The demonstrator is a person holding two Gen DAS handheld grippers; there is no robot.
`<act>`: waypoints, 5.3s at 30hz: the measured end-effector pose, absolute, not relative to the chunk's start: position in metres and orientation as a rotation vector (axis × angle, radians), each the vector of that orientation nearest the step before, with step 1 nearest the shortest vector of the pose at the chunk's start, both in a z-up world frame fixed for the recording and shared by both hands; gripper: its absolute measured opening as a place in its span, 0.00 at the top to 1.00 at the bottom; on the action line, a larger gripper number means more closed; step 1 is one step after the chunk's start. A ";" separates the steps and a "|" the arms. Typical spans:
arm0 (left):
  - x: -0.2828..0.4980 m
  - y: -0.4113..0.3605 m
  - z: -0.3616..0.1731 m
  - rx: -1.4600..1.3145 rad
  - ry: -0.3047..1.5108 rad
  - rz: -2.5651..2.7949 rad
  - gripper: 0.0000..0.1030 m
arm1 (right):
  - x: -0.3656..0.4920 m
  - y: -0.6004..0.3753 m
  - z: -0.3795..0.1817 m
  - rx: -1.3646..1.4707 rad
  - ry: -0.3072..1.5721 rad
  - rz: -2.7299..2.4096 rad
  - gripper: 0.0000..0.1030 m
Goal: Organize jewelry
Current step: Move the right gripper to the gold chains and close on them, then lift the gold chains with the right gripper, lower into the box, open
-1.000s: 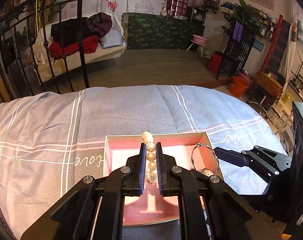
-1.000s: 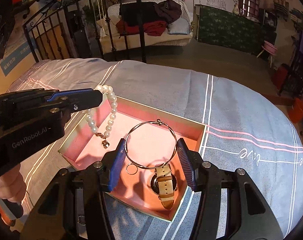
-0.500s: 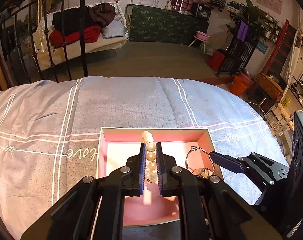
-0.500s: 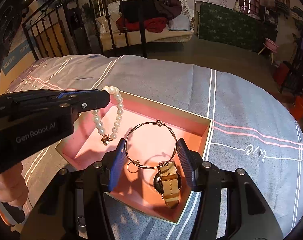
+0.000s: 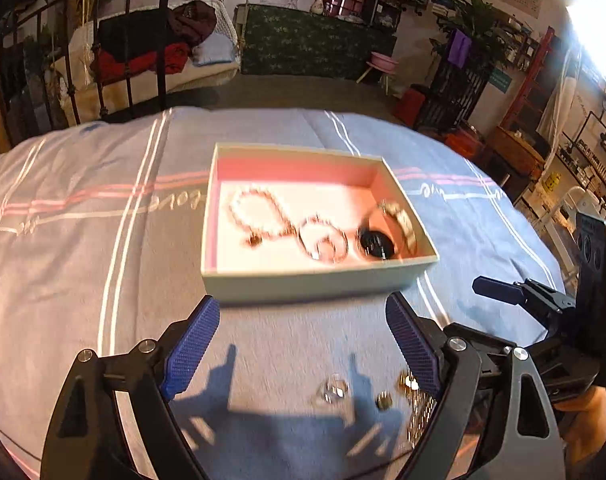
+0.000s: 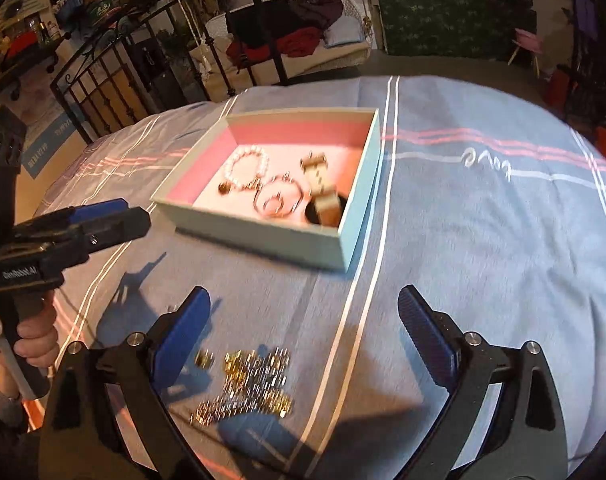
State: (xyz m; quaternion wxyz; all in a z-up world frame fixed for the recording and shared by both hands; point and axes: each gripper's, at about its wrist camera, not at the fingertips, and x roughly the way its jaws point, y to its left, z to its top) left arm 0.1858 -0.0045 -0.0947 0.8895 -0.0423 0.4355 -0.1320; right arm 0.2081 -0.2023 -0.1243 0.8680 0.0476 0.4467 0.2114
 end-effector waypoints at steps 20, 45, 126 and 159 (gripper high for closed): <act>0.136 -0.009 -0.150 -0.011 0.950 -0.202 0.20 | 0.160 -0.143 -0.164 -0.055 0.997 0.457 0.13; 0.137 0.003 -0.146 -0.100 0.968 -0.211 0.20 | 0.178 -0.159 -0.116 -0.015 0.877 0.606 0.89; 0.309 -0.025 -0.055 -0.051 0.867 -0.188 0.93 | 0.316 -0.139 -0.060 -0.131 0.808 0.372 0.88; 0.299 -0.011 -0.059 -0.055 0.824 -0.121 0.06 | 0.290 -0.140 -0.080 -0.141 0.813 0.392 0.06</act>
